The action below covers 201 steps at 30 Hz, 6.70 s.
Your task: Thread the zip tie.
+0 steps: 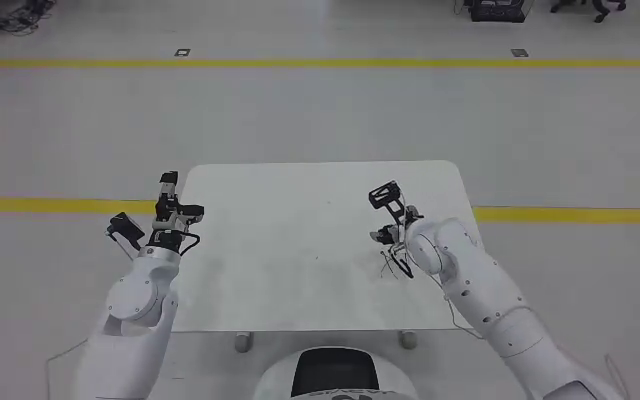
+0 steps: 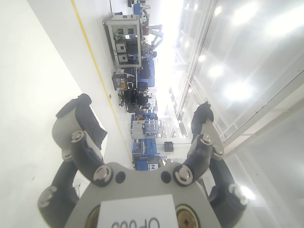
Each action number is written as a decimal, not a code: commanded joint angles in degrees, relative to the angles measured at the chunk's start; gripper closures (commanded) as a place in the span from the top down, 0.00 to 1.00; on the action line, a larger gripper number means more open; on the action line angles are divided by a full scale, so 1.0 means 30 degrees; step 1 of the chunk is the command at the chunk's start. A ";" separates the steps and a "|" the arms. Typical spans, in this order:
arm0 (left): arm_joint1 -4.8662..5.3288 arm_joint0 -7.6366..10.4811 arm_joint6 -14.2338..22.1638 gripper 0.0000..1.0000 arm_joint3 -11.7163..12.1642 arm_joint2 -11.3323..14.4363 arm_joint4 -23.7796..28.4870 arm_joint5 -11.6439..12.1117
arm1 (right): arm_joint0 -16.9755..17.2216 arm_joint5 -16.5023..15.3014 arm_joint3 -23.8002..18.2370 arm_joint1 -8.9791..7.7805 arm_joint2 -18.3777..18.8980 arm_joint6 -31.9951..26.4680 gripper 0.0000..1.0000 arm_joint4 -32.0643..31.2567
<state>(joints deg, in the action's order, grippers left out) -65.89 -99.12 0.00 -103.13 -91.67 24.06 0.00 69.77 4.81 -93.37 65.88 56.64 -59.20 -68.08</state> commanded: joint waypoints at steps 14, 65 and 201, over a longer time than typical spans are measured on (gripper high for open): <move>0.0000 0.0000 0.0000 1.00 0.0000 0.0000 0.0000 0.0000 | -0.1052 0.0403 0.1927 0.0359 -0.0517 -0.1944 1.00 0.0895; 0.0000 0.0000 0.0000 1.00 0.0000 0.0000 0.0000 0.0000 | -0.2721 0.1209 0.5653 0.1326 -0.1850 -0.3823 1.00 0.3497; 0.0000 0.0000 0.0000 1.00 0.0000 0.0000 0.0000 0.0000 | -0.4009 0.0179 1.2331 0.3303 -0.3460 -0.1084 0.13 0.3367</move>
<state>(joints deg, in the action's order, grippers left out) -65.89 -99.12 0.00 -103.13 -91.67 24.06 0.00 57.82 5.34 -56.55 75.72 46.31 -62.50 -57.97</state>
